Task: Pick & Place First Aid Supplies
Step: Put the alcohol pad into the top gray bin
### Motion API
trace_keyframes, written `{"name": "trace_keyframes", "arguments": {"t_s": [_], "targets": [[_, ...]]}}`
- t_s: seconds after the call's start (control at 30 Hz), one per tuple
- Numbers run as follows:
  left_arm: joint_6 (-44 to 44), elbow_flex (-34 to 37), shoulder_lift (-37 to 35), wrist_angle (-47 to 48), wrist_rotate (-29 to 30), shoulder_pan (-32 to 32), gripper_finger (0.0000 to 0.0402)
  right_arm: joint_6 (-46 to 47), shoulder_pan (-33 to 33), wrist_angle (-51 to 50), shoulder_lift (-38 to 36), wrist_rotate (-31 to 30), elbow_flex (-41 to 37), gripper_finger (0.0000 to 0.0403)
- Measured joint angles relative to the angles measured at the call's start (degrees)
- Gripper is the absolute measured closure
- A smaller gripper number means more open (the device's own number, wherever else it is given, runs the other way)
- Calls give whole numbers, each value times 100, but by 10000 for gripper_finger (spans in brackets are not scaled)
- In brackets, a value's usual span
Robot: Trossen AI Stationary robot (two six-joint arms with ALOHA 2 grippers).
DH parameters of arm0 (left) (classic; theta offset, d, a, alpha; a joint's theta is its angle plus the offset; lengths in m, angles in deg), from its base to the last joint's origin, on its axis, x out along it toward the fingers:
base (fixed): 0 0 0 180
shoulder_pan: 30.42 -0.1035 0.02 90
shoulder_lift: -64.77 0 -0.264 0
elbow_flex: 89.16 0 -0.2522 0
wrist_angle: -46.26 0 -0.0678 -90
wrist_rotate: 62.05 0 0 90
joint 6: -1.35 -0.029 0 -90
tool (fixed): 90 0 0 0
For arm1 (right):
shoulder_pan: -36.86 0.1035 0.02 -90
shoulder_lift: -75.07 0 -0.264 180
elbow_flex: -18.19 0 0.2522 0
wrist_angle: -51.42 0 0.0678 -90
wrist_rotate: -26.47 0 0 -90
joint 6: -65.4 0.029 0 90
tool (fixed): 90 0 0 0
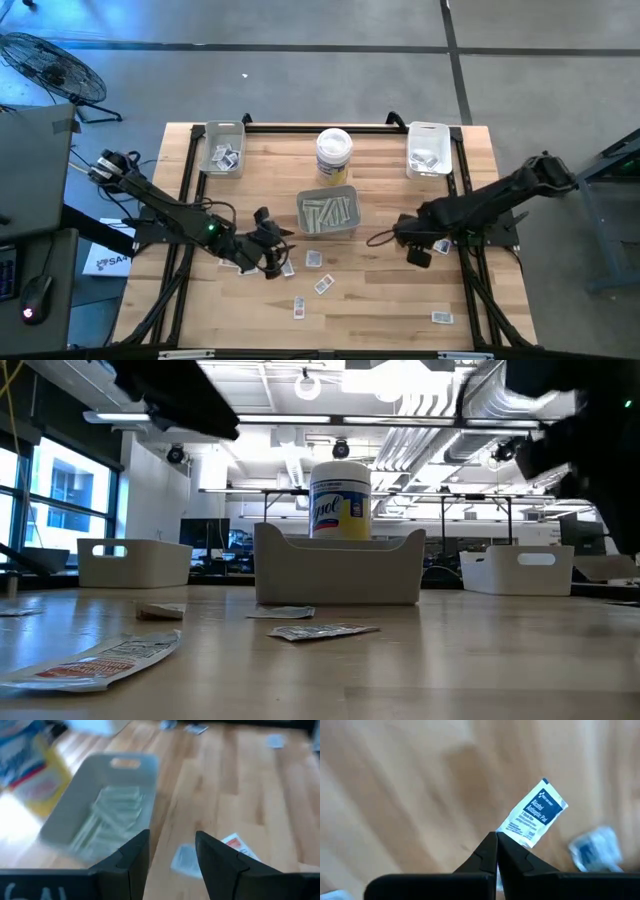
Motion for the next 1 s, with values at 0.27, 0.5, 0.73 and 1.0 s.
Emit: {"name": "trace_keyframes", "arguments": {"t_s": [0.27,0.5,0.73,1.0], "targets": [[-2054,-2,866,-2381,-834,-1,246,-788,685,2247,-185,-94,7,402],[-2743,-73,1659,-3947,-891,-4,227,-1872,1017,3910,-181,175,-35,403],[-3254,-827,2511,-3990,-1179,-225,152,-2643,1201,4750,-181,188,-35,403],[-3286,-1695,3198,-3967,-2259,-817,122,-3126,1295,5060,-181,353,-37,403]]}}
